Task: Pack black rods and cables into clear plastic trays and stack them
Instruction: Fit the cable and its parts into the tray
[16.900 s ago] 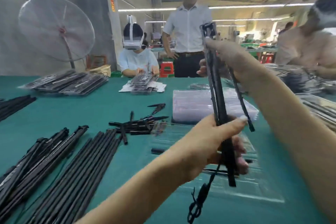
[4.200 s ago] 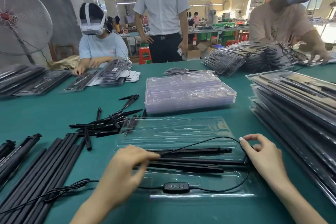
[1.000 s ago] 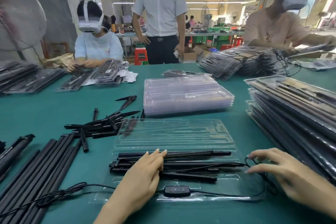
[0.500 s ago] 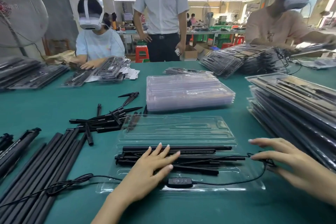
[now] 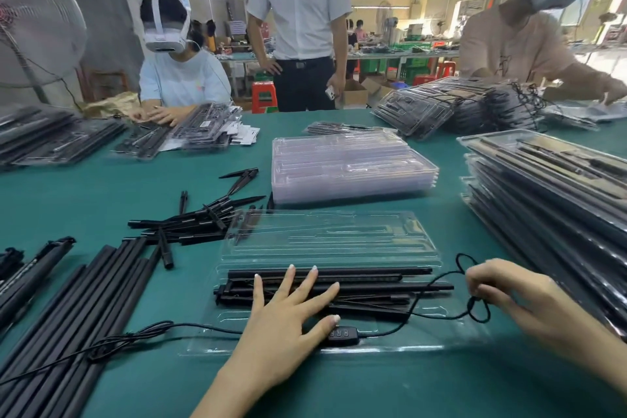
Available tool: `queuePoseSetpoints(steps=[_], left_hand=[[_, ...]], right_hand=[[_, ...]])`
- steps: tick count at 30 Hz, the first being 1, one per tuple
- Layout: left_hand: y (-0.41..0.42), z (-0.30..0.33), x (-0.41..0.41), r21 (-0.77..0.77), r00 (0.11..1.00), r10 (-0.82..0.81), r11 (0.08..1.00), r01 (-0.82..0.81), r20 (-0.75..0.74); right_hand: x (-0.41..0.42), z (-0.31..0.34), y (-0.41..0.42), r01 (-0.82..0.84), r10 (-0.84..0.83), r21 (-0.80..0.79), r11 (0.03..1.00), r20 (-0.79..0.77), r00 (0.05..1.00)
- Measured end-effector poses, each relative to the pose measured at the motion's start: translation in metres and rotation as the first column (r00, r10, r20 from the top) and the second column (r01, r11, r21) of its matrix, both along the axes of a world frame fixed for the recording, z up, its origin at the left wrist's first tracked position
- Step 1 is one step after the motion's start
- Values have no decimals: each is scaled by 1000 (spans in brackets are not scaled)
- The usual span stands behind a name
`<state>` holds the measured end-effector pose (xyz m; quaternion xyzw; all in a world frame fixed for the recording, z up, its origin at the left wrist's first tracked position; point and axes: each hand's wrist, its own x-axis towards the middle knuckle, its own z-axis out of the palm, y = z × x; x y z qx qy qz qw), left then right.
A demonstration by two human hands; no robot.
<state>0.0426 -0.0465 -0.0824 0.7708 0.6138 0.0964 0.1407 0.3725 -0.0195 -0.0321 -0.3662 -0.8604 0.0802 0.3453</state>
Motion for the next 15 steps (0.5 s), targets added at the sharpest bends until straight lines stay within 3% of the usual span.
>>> queuePoseSetpoints(steps=[2, 6, 10, 15], left_hand=[[0, 0, 1, 1, 1000, 1, 1000, -1, -8], [-2, 0, 2, 15, 998, -30, 999, 31, -58], [-2, 1, 3, 33, 997, -37, 999, 39, -66], [-4, 1, 5, 52, 996, -35, 998, 40, -88]], right_hand=[[1, -1, 2, -4, 3, -49, 999, -33, 999], [15, 0, 4, -114, 67, -313, 943, -156, 986], [14, 2, 4, 46, -43, -154, 987, 26, 999], [13, 10, 3, 98, -94, -61, 993, 63, 994]])
